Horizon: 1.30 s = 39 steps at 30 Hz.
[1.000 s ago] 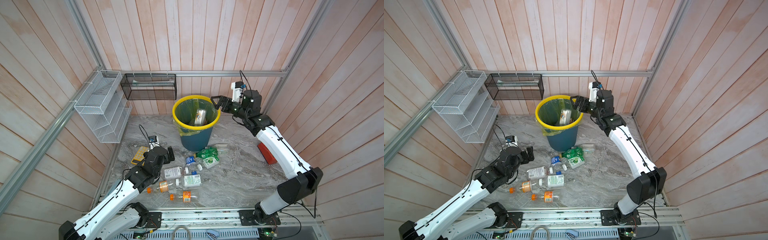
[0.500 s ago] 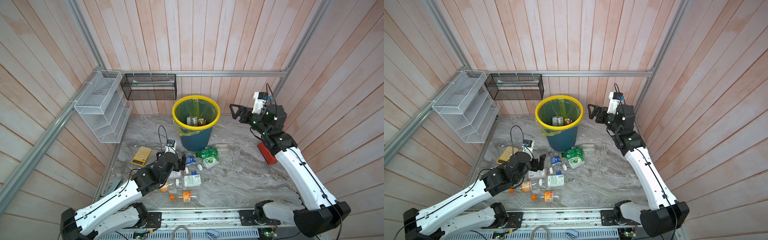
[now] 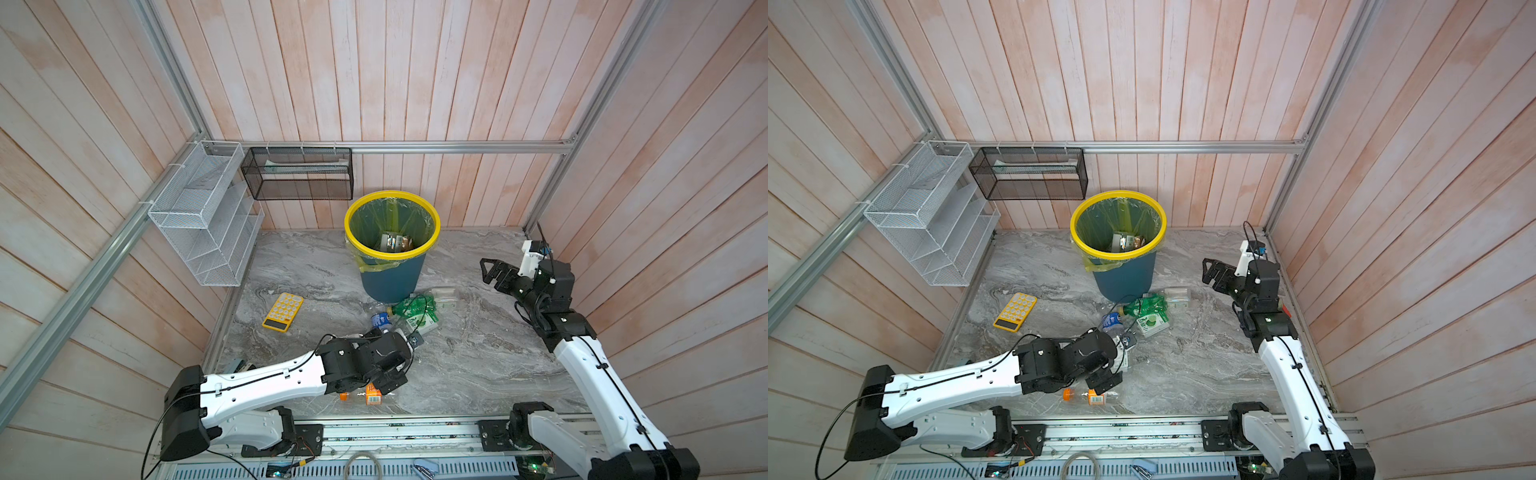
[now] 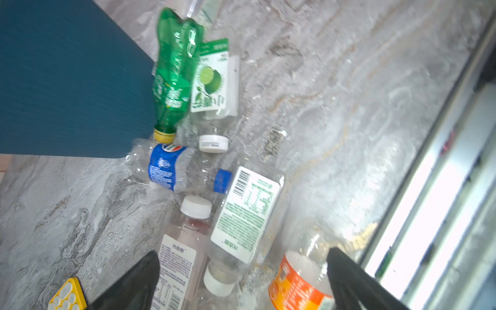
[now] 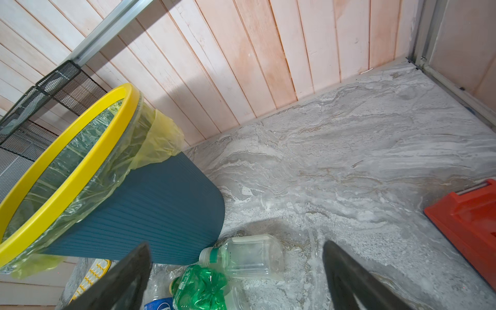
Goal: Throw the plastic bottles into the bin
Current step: 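Grasp the clear orange-labeled bottle with the left gripper while the right gripper withdraws, then lift the orange-labeled bottle over the bin and release it with the left gripper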
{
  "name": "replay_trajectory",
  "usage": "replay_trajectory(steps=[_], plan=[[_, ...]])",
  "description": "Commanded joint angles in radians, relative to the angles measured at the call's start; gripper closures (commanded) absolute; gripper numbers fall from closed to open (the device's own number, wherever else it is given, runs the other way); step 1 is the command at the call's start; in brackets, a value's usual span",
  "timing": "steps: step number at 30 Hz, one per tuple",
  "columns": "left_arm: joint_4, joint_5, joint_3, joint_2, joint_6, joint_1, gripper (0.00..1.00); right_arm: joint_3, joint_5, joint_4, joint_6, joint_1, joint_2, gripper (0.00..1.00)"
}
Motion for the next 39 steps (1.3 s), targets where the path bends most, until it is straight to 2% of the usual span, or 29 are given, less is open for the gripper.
replay_trajectory(steps=[1, 5, 9, 17, 27, 33, 38, 39], plan=[[-0.162, 0.075, 0.049, 0.039, 0.084, -0.008, 0.05, -0.008, -0.021, 0.003, 0.000, -0.015, -0.012, 0.01], [-0.213, 0.129, 0.039, 0.085, 0.097, -0.034, 0.08, -0.007, -0.032, 0.004, 0.001, -0.021, 0.000, 0.01], [-0.231, 0.124, 0.010, 0.158, 0.120, -0.053, 0.12, -0.009, -0.040, 0.010, 0.005, -0.022, 0.012, 0.01], [-0.141, 0.181, -0.056, 0.232, 0.151, -0.052, 0.17, -0.018, -0.040, 0.009, 0.004, -0.026, 0.013, 0.01], [-0.125, 0.238, -0.051, 0.365, 0.181, -0.052, 0.24, -0.021, -0.030, 0.012, 0.009, -0.032, 0.012, 0.01], [-0.124, 0.231, -0.044, 0.417, 0.178, -0.052, 0.33, -0.030, -0.031, 0.008, 0.004, -0.039, 0.008, 0.01], [-0.112, 0.232, -0.031, 0.414, 0.174, -0.053, 0.50, -0.042, -0.031, 0.008, 0.002, -0.044, 0.001, 0.01], [-0.110, 0.231, -0.023, 0.405, 0.169, -0.053, 0.51, -0.044, -0.031, 0.008, 0.003, -0.046, -0.003, 0.01]])
